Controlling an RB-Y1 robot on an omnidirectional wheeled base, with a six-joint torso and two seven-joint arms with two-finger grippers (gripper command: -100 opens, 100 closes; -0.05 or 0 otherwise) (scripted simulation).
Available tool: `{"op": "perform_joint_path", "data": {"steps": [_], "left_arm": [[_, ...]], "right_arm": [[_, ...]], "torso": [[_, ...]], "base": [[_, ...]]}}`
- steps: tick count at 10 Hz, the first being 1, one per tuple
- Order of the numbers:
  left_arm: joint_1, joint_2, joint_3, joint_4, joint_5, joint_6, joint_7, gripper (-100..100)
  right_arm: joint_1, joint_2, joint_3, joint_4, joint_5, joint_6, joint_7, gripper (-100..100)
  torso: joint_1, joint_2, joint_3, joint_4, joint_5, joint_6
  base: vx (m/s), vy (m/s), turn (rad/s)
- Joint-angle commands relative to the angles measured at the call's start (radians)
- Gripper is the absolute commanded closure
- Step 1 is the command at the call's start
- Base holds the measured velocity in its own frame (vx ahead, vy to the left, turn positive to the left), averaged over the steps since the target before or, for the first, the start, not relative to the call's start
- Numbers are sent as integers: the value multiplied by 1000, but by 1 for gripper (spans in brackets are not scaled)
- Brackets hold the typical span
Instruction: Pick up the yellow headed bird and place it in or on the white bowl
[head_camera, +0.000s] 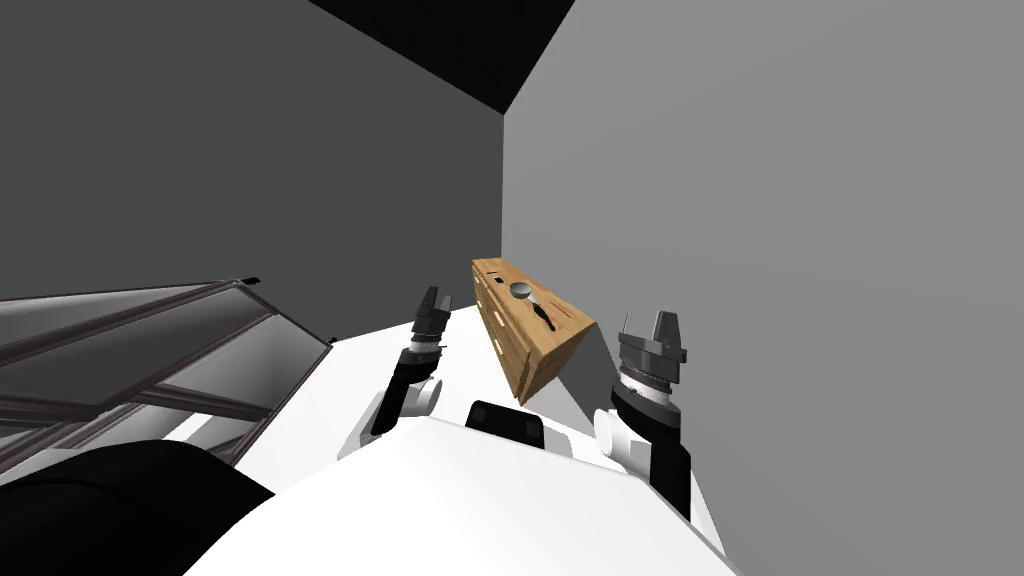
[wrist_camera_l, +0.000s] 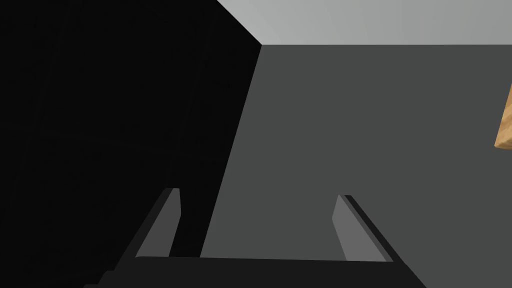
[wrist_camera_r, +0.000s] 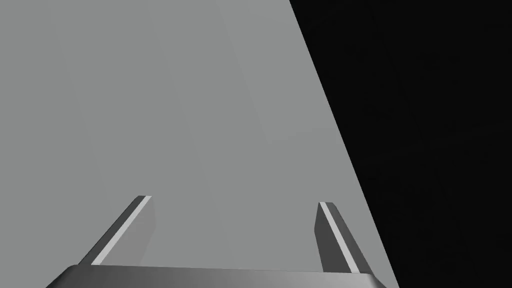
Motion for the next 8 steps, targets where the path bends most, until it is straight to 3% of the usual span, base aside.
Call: {"op": "perform_joint_path", "data": {"steps": [1,5,6,8], "left_arm": [[0,0,0,0,0,0,0,0],[0,0,0,0,0,0,0,0],[0,0,0,0,0,0,0,0],[0,0,0,0,0,0,0,0]], "right_arm": [[-2,-35,4,11,3,-3,2,-100],[-17,-160,20,82,20,-17,15,-100],[-17,-173,20,82,20,-17,15,-100],[-29,-238,30,140,32,-25,26,-100]], "torso": [[0,0,0,0,0,0],[10,3,2,1,2,0],[12,2,1,1,3,0],[8,2,1,0,2,0]], "base": [[-14,34,77],[-31,151,118],[-27,136,58],[-12,148,183]]}}
